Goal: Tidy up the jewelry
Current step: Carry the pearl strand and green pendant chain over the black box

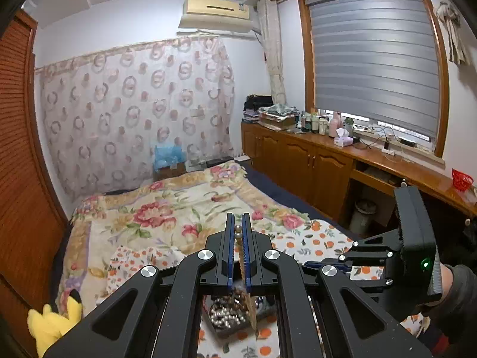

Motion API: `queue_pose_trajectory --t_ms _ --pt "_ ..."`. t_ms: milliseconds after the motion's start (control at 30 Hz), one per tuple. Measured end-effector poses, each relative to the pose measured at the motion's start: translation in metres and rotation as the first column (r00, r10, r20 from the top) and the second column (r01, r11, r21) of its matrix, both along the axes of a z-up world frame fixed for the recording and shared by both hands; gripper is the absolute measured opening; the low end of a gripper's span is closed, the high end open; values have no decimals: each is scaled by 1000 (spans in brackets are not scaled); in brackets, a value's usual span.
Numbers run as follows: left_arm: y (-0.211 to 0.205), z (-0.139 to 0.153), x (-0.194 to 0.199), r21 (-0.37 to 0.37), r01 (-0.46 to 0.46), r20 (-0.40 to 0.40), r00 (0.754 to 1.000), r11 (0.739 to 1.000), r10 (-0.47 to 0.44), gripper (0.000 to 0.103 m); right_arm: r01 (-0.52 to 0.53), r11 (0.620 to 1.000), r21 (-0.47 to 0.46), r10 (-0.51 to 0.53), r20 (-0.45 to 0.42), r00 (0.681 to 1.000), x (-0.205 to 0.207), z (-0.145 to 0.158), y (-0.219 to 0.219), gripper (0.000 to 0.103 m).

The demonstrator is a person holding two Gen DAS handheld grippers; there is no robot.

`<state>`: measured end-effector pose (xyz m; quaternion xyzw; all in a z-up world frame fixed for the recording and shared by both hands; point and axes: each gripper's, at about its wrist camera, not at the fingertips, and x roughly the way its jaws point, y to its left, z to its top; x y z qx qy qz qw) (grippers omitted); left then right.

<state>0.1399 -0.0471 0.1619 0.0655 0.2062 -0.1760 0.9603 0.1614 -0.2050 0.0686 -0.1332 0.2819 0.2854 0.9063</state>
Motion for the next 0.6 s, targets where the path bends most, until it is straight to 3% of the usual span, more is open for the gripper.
queue_pose_trajectory --t_ms 167,300,600 --pt "-2 7 10 -4 2 16 1000 1000 -2 4 -5 1000 1 5 12 1000 15 7 4 6" --pt "-2 -3 23 -8 -9 -18 1000 1000 9 4 -12 1000 11 11 14 1000 26 9 8 6" --pt "15 -84 57 -29 -55 -214 976 998 48 4 -23 999 31 24 -27 999 62 -4 22 6"
